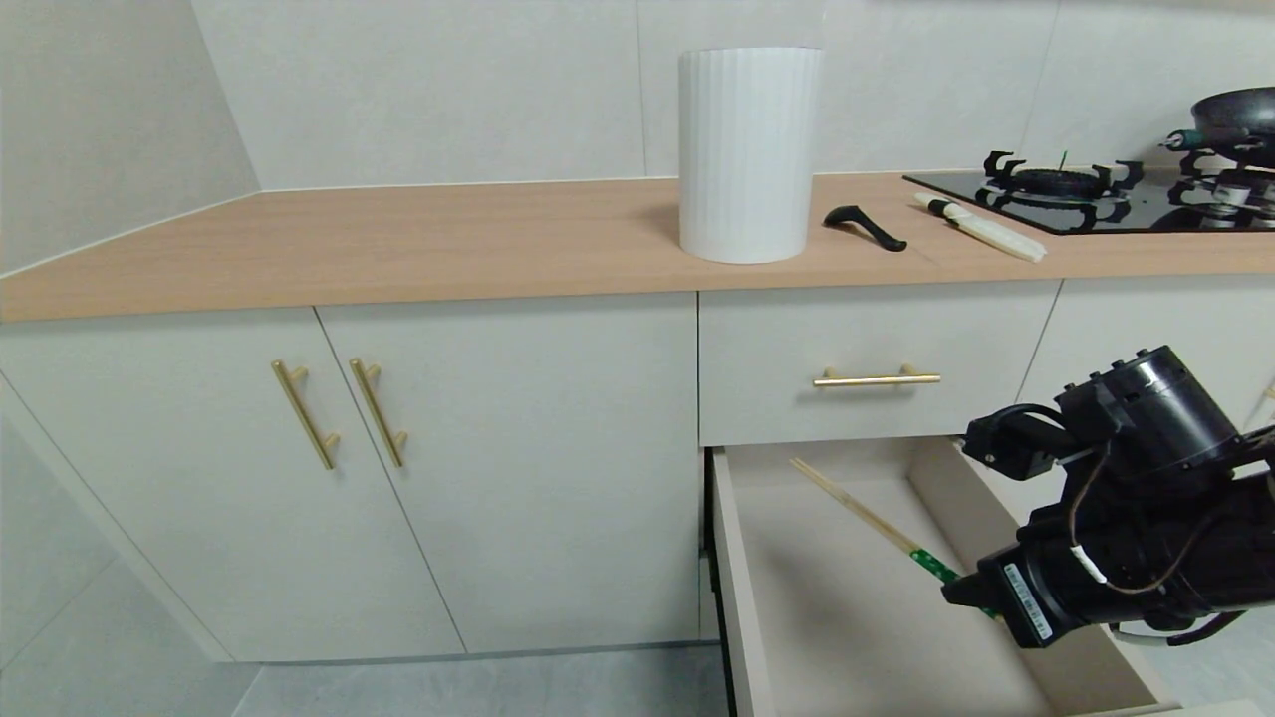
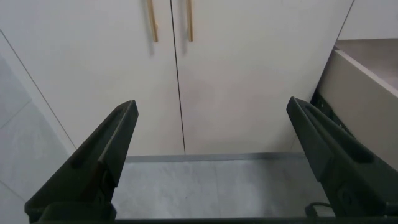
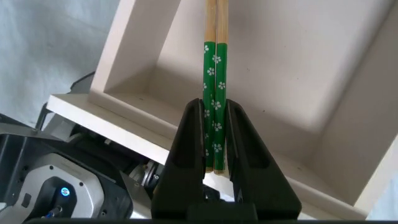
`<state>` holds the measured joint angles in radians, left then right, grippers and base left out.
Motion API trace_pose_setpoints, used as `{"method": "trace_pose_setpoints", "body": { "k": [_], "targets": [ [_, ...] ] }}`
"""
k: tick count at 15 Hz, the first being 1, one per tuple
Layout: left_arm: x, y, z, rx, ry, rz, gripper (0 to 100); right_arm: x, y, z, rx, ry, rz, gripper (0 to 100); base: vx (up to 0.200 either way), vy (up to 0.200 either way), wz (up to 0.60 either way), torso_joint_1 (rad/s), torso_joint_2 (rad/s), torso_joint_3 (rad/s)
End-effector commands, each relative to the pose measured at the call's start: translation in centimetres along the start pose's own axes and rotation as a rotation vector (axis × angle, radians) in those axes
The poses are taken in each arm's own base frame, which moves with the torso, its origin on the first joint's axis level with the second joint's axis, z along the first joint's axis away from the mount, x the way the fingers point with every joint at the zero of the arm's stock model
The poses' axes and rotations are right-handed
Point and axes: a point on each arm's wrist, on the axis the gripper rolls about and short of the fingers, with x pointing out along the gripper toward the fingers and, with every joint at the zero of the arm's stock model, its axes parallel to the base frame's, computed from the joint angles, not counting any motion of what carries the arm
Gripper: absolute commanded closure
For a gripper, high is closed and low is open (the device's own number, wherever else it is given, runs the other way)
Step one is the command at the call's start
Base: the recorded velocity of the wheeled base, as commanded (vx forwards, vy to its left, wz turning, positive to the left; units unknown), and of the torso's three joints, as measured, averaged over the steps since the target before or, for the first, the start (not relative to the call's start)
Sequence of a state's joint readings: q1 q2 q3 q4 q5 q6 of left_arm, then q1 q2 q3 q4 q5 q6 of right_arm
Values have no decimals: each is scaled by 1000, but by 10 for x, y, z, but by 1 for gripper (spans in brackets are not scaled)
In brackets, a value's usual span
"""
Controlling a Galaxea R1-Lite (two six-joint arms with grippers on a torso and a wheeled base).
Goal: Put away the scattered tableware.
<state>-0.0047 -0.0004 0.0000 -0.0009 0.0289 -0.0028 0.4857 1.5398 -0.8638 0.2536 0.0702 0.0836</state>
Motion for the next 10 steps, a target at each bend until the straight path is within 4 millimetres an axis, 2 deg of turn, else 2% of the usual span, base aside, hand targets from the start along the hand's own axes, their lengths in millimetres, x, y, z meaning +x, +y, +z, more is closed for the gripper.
{"method": "trace_pose_setpoints", "body": {
  "k": [1,3,5,6,8,10],
  "targets": [
    [0,0,0,0,0,0,0,10,0,1,2,28,-2,100,0,0,0,0,0,0],
    [0,0,0,0,0,0,0,45,-3,4,13,80,-16,100,0,0,0,0,0,0],
    [0,0,0,1,0,0,0,69,-5,8,30,109,-39,100,0,0,0,0,0,0],
    [0,0,0,0,0,-1,0,95,-6,15,129,129,-51,100,0,0,0,0,0,0],
    [0,0,0,0,0,-1,0,122,-5,23,227,152,-64,100,0,0,0,0,0,0],
    [0,0,0,0,0,0,0,141,-7,24,260,170,-72,100,0,0,0,0,0,0]
  ]
}}
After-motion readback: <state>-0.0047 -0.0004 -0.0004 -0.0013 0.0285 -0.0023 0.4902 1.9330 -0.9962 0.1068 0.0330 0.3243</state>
